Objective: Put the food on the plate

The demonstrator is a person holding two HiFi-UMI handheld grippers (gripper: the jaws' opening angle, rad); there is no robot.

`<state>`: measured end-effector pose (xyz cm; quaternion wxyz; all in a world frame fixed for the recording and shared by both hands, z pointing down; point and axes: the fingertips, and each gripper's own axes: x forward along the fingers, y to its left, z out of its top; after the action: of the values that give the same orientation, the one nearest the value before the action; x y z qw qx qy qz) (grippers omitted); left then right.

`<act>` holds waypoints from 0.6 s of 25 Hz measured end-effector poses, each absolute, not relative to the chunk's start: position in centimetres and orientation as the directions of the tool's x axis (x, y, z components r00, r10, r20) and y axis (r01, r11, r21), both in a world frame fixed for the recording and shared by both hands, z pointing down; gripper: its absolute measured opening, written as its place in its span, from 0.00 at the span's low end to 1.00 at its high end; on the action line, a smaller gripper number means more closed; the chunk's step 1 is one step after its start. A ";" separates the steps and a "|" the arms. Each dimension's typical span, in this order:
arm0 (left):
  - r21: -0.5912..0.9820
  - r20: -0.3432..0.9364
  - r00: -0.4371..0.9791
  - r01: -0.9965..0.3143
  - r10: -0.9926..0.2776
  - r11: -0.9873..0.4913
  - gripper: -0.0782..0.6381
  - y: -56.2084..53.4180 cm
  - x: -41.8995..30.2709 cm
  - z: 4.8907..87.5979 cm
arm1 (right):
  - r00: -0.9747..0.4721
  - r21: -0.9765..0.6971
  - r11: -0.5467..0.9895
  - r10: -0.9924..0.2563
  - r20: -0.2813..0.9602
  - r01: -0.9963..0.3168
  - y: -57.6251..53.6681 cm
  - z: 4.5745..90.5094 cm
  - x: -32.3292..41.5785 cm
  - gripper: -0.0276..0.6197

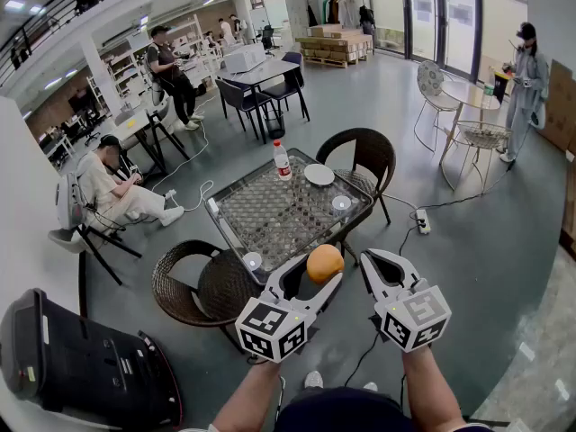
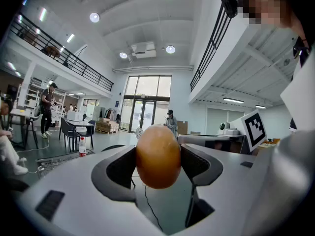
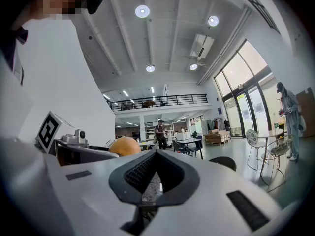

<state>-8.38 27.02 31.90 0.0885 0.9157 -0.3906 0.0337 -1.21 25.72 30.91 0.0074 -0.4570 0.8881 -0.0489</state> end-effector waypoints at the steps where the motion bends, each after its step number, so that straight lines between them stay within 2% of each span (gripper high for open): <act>1: 0.136 0.131 0.693 -0.721 -0.709 -0.680 0.50 27.1 -8.3 31.9 | -0.580 -0.094 0.576 -0.814 0.032 -0.812 25.8 30.9 -1.2 0.05; 15: 0.124 0.137 0.685 -0.728 -0.715 -0.674 0.50 27.3 -7.1 31.6 | -0.586 -0.112 0.580 -0.810 0.023 -0.807 25.7 30.8 0.3 0.05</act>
<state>-7.12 27.27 31.64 0.0844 0.9141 -0.3948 0.0385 0.27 25.73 30.83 0.0153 -0.4547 0.8888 -0.0554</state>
